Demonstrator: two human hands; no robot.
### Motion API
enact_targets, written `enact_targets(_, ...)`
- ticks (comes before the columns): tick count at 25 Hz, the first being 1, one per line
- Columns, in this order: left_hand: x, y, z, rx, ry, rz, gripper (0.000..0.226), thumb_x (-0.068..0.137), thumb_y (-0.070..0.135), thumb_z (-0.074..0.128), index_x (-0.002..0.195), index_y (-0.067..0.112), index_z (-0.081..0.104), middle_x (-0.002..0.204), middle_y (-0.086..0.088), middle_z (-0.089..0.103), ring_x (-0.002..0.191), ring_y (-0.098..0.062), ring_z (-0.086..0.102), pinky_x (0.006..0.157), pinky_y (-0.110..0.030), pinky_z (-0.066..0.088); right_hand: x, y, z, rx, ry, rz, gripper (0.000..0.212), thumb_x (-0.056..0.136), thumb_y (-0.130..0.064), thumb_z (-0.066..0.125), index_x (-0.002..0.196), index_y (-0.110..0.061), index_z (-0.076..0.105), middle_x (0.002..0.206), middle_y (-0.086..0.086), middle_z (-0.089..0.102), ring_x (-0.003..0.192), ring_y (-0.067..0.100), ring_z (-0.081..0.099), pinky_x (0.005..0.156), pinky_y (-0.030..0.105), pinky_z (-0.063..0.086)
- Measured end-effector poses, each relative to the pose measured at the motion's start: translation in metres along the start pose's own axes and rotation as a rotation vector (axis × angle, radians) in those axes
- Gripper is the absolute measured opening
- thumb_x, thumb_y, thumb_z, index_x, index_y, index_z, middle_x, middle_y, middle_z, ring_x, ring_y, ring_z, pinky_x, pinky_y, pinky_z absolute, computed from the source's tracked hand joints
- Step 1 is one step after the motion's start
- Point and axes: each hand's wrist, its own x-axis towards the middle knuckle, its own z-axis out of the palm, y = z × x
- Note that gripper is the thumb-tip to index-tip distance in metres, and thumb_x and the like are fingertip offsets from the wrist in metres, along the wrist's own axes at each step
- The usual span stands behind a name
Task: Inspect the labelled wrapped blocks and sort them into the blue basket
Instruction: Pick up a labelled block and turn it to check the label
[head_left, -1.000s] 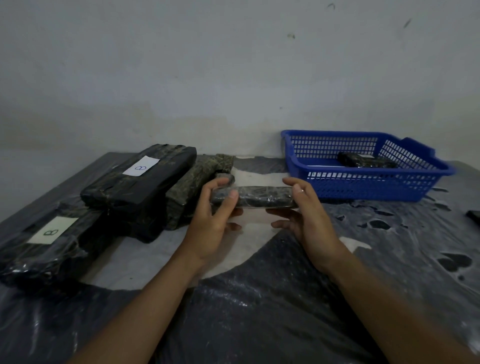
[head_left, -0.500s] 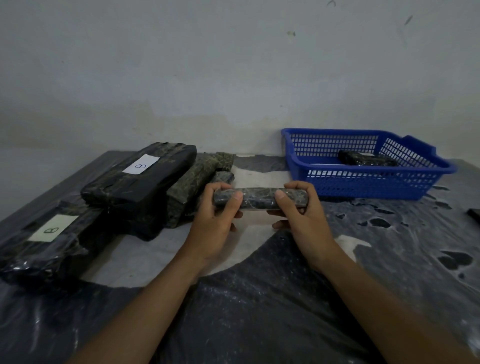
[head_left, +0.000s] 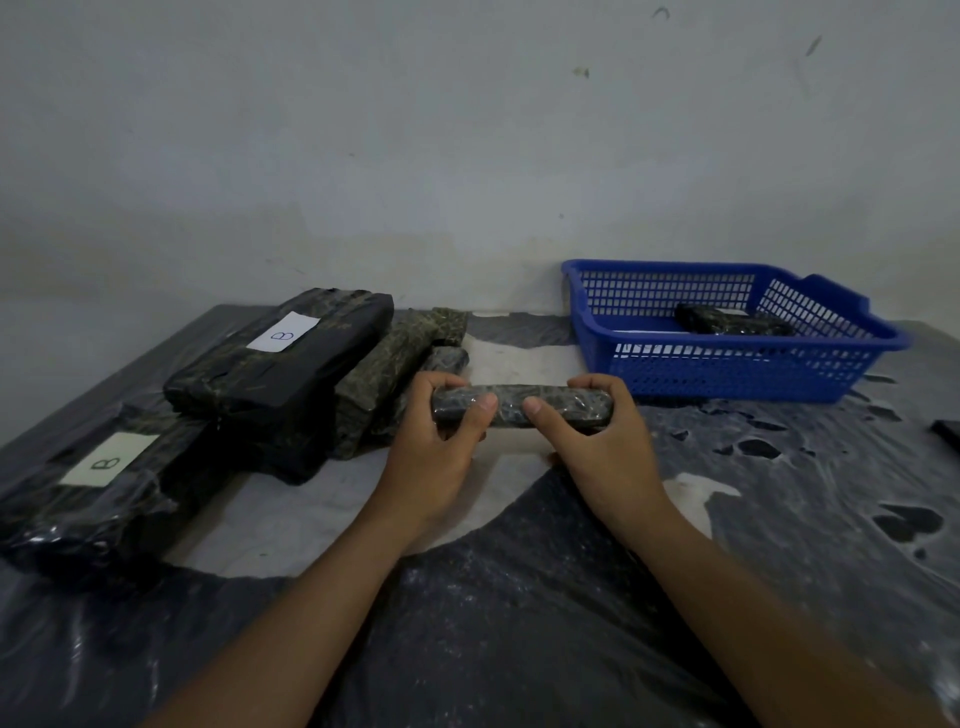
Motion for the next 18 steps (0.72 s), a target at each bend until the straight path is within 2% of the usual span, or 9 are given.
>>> enact_targets(2, 0.001, -0.001, 0.001, 0.012, 0.000, 0.010, 0.024, 0.093, 0.043, 0.064, 0.109, 0.033, 0.051, 0.104, 0.006, 0.068, 0.090, -0.006, 0.070, 0.069, -0.017, 0.050, 0.001, 0.001, 0.000, -0.042, 0.011, 0.004, 0.055, 0.070, -0.061, 0.086, 0.111, -0.040, 0.056, 0.110, -0.009, 0.069, 0.098, 0.009, 0.069, 0.090, 0.039, 0.058)
enact_targets(5, 0.000, -0.001, 0.001, -0.028, -0.041, 0.023, 0.025, 0.091, 0.048, 0.058, 0.110, 0.032, 0.051, 0.103, 0.007, 0.065, 0.089, -0.006, 0.068, 0.071, -0.022, 0.050, 0.001, 0.002, 0.000, -0.051, 0.038, -0.007, 0.081, 0.051, -0.080, 0.084, 0.115, -0.042, 0.051, 0.117, -0.007, 0.067, 0.104, 0.011, 0.068, 0.093, 0.040, 0.057)
enact_targets(8, 0.000, -0.004, 0.002, 0.007, -0.048, 0.059, 0.014, 0.100, 0.041, 0.050, 0.110, 0.031, 0.051, 0.098, 0.006, 0.063, 0.089, -0.011, 0.067, 0.073, -0.026, 0.051, 0.001, 0.001, 0.002, -0.113, 0.041, 0.002, 0.094, 0.045, -0.085, 0.082, 0.120, -0.040, 0.048, 0.121, -0.007, 0.065, 0.109, 0.012, 0.065, 0.096, 0.039, 0.055)
enact_targets(11, 0.002, -0.007, 0.001, 0.027, -0.035, 0.069, 0.005, 0.105, 0.033, 0.049, 0.110, 0.034, 0.051, 0.099, 0.003, 0.062, 0.087, -0.009, 0.064, 0.074, -0.028, 0.052, -0.001, -0.001, 0.000, -0.110, -0.009, 0.018, 0.089, 0.054, -0.077, 0.083, 0.125, -0.037, 0.046, 0.128, -0.008, 0.057, 0.117, 0.014, 0.058, 0.098, 0.032, 0.049)
enact_targets(14, 0.002, -0.005, -0.001, -0.035, -0.035, 0.077, 0.008, 0.106, 0.024, 0.051, 0.110, 0.030, 0.054, 0.105, 0.003, 0.062, 0.090, -0.006, 0.063, 0.076, -0.023, 0.052, 0.001, -0.001, 0.000, 0.059, -0.079, 0.061, 0.074, 0.072, -0.063, 0.078, 0.134, -0.036, 0.046, 0.133, 0.001, 0.059, 0.109, 0.017, 0.069, 0.083, 0.025, 0.058)
enact_targets(16, 0.001, -0.004, -0.002, -0.040, -0.005, 0.096, 0.014, 0.105, 0.013, 0.054, 0.113, 0.024, 0.057, 0.123, 0.011, 0.057, 0.108, 0.005, 0.059, 0.091, -0.016, 0.049, 0.005, -0.002, 0.000, 0.151, -0.087, 0.144, 0.065, 0.089, -0.049, 0.071, 0.145, -0.030, 0.044, 0.135, 0.007, 0.061, 0.096, 0.018, 0.075, 0.076, 0.028, 0.062)
enact_targets(18, 0.004, -0.006, -0.003, -0.036, 0.022, 0.094, 0.023, 0.101, 0.014, 0.058, 0.118, 0.029, 0.059, 0.136, 0.015, 0.053, 0.127, 0.001, 0.053, 0.109, -0.028, 0.045, 0.009, -0.002, -0.001, 0.288, -0.113, 0.225, 0.059, 0.098, -0.035, 0.066, 0.150, -0.023, 0.043, 0.131, 0.010, 0.064, 0.091, 0.021, 0.078, 0.074, 0.032, 0.062)
